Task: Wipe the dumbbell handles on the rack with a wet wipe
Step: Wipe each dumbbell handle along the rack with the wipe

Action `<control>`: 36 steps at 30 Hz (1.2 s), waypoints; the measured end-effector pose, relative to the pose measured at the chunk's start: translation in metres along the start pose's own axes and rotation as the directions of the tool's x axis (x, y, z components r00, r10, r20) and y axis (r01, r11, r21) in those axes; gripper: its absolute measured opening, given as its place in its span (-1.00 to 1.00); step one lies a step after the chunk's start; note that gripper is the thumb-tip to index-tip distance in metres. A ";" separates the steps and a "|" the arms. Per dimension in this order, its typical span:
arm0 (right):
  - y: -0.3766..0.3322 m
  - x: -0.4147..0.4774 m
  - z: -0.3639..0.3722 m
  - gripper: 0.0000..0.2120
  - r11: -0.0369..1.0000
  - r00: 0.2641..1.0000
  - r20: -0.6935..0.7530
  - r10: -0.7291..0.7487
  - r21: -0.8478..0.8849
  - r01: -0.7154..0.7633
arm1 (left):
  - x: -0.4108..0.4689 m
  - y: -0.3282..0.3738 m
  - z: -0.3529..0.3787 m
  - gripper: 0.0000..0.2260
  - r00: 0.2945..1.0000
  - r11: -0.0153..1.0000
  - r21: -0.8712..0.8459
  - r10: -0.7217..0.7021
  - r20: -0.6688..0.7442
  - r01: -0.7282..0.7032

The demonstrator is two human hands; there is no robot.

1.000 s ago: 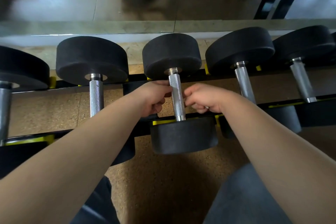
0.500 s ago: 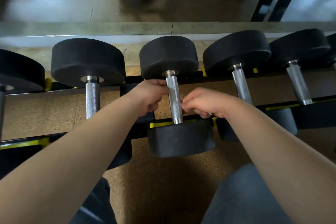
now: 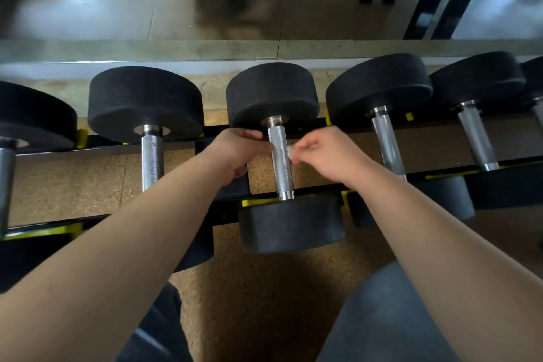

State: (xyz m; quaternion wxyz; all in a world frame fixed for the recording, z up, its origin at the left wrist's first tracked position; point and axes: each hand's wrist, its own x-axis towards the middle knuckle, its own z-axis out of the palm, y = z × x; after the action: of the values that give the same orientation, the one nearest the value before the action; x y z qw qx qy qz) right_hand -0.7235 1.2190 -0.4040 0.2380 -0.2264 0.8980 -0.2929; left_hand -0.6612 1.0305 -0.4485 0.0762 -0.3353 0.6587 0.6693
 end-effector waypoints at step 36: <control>-0.007 0.004 0.020 -0.87 0.861 0.995 -0.083 0.052 0.509 -0.002 | -0.024 0.002 0.007 -0.89 0.981 0.981 0.010 0.191 0.024 -0.191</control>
State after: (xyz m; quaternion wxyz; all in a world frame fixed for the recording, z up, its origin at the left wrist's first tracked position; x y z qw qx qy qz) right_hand -0.7140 1.2035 -0.4151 0.2506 -0.1290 0.8024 -0.5260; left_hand -0.6465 1.0449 -0.4343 0.0211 -0.2623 0.6909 0.6733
